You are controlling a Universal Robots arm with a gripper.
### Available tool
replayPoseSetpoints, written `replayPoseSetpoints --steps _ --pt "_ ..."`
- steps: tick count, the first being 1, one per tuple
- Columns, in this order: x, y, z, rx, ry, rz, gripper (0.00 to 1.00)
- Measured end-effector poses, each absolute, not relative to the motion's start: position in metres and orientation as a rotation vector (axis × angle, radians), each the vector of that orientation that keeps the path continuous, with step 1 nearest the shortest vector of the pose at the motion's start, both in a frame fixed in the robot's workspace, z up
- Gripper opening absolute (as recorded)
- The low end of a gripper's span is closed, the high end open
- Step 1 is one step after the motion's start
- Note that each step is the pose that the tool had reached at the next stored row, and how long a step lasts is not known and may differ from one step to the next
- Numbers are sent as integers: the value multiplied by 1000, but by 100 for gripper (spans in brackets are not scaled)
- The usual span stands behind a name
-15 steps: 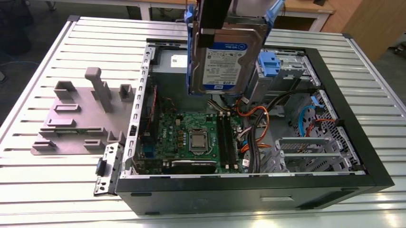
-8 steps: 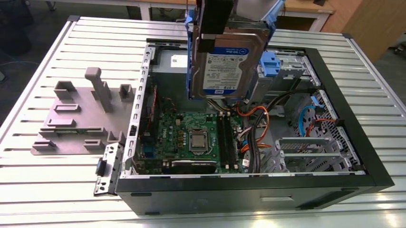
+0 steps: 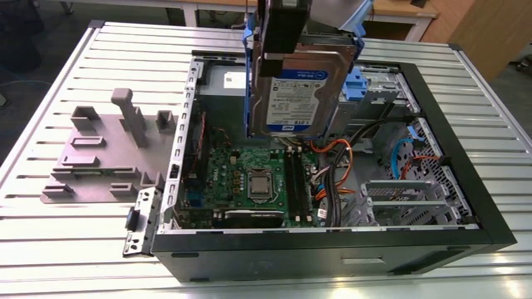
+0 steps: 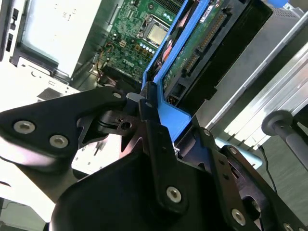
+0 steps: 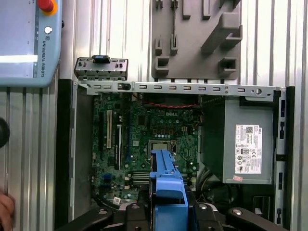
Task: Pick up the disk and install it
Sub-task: 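Insert the disk into the insertion slot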
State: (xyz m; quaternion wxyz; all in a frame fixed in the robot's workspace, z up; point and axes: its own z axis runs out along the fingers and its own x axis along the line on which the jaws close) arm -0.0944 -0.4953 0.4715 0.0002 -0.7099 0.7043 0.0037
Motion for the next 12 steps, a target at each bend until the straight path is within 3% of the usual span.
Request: replayPoseSetpoints --steps 12 --pt "-94 -511 471 -2231 2214 9 36"
